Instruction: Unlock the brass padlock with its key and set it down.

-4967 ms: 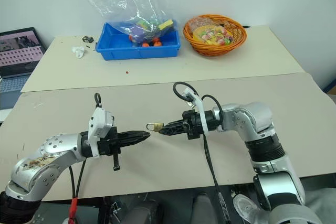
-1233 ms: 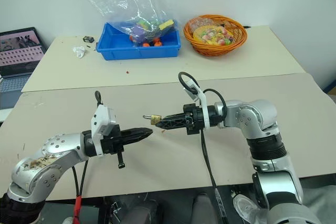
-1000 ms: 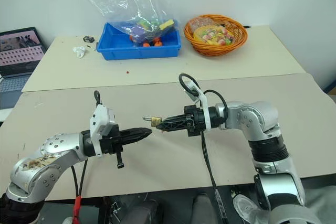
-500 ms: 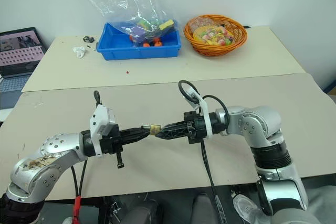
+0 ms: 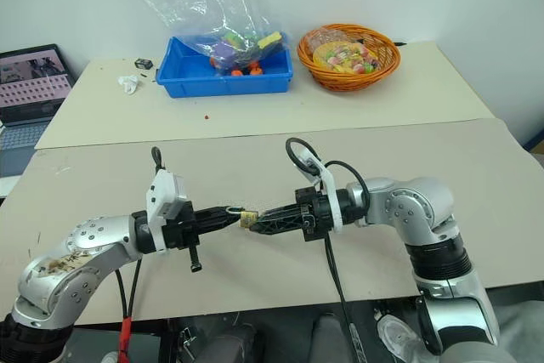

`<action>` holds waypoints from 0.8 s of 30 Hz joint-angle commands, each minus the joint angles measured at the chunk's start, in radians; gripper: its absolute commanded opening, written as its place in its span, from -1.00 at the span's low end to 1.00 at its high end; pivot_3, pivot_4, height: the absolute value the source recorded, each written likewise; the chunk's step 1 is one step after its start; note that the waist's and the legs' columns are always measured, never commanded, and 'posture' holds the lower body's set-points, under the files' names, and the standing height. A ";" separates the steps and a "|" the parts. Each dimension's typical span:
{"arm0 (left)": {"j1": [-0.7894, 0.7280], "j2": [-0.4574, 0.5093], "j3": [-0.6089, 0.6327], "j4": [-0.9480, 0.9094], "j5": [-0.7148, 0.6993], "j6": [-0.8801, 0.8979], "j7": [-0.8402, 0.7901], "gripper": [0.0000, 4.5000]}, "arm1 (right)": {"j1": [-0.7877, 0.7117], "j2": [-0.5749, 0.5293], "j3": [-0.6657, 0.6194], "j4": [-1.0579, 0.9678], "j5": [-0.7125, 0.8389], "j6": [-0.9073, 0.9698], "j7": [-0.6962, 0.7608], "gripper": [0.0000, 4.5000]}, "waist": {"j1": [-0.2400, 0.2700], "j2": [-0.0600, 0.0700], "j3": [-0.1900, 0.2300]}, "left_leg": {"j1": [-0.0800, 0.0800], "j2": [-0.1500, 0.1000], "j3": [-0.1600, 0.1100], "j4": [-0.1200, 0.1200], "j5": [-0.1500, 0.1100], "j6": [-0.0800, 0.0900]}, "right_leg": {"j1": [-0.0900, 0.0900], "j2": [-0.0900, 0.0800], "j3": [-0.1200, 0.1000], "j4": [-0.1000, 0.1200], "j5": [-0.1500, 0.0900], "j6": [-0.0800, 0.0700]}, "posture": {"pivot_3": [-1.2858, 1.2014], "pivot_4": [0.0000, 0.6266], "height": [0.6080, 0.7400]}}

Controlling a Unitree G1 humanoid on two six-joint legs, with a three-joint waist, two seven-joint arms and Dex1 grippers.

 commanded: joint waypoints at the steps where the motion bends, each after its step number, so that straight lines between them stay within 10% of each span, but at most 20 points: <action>1: -0.004 -0.001 0.022 -0.029 -0.006 -0.022 0.001 -1.00 | 0.011 -0.006 0.006 -0.020 0.009 -0.002 0.010 -1.00 | 0.000 0.000 0.000 | 0.000 0.000 0.000 0.000 0.000 0.000 | 0.000 0.000 0.000 0.000 0.000 0.000 | 0.03 -0.52 1.00; 24: 0.005 -0.009 0.027 -0.033 -0.011 -0.004 0.022 -1.00 | -0.136 -0.065 -0.052 0.169 0.008 -0.015 0.105 -1.00 | 0.001 0.000 0.000 | 0.000 0.000 0.000 0.000 0.000 0.000 | 0.000 0.000 0.000 0.000 0.000 0.000 | 0.03 -0.52 1.00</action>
